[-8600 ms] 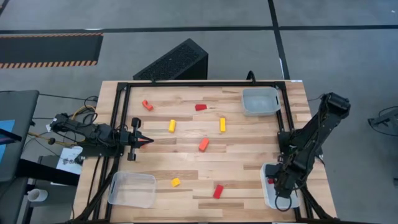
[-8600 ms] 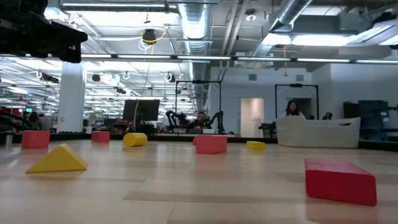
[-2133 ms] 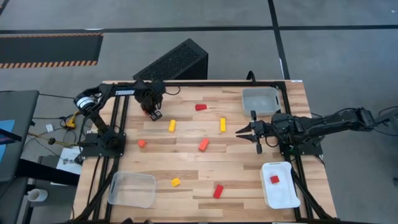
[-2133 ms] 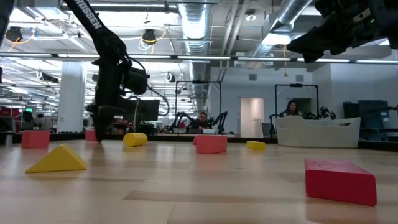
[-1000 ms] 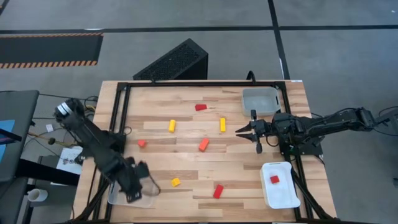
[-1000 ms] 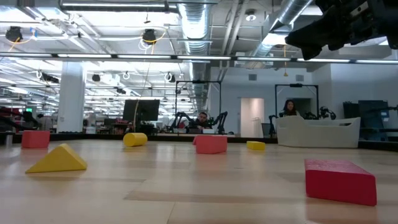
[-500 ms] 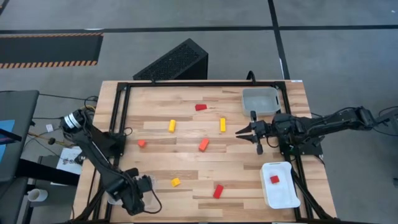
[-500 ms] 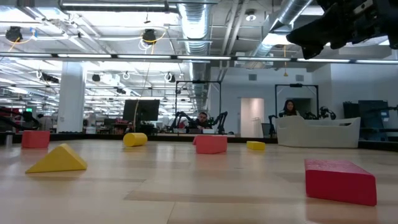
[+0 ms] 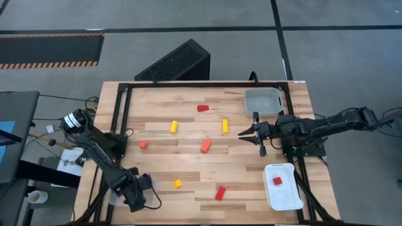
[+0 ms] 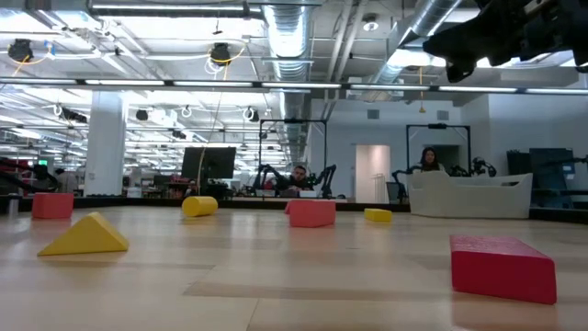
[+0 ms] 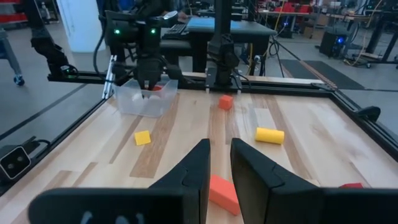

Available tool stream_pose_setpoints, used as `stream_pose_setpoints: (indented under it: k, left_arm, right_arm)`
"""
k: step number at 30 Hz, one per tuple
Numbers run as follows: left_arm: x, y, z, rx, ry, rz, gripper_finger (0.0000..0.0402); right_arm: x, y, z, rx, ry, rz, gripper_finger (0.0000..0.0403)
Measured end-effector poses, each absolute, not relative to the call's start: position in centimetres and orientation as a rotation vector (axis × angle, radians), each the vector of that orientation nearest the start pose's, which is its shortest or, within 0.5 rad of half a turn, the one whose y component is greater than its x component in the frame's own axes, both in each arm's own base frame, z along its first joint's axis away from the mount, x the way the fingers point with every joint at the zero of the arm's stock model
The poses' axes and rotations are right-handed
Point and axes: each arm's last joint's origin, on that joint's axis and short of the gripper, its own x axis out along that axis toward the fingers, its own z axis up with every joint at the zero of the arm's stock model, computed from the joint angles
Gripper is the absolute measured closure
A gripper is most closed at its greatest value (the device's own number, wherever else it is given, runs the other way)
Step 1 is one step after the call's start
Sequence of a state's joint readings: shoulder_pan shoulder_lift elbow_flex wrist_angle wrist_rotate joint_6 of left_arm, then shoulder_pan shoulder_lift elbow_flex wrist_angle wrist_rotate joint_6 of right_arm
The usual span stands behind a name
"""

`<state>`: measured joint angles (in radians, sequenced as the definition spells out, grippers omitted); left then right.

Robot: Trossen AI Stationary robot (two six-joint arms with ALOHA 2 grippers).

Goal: Sort & place blocks by color
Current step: Put the top orange block into the transparent bin, then put the top right yellow block into the gray bin

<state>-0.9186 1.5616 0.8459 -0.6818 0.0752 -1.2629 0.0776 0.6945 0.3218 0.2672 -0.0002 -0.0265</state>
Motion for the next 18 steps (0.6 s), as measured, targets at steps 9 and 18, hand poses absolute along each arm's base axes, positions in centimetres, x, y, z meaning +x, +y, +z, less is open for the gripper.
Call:
stream_pose_setpoints:
  k: [9,18]
  left_arm:
    - [15.6,-20.6,15.6,-0.46,1.524,0.161,0.0342]
    - [16.0,-21.2,17.1,-0.484,1.526,0.161,0.0249]
  right_arm:
    - [16.3,1.3,22.9,-0.03,0.102,0.079,0.0316]
    - [16.3,1.3,22.9,-0.031,0.102,0.078,0.0316]
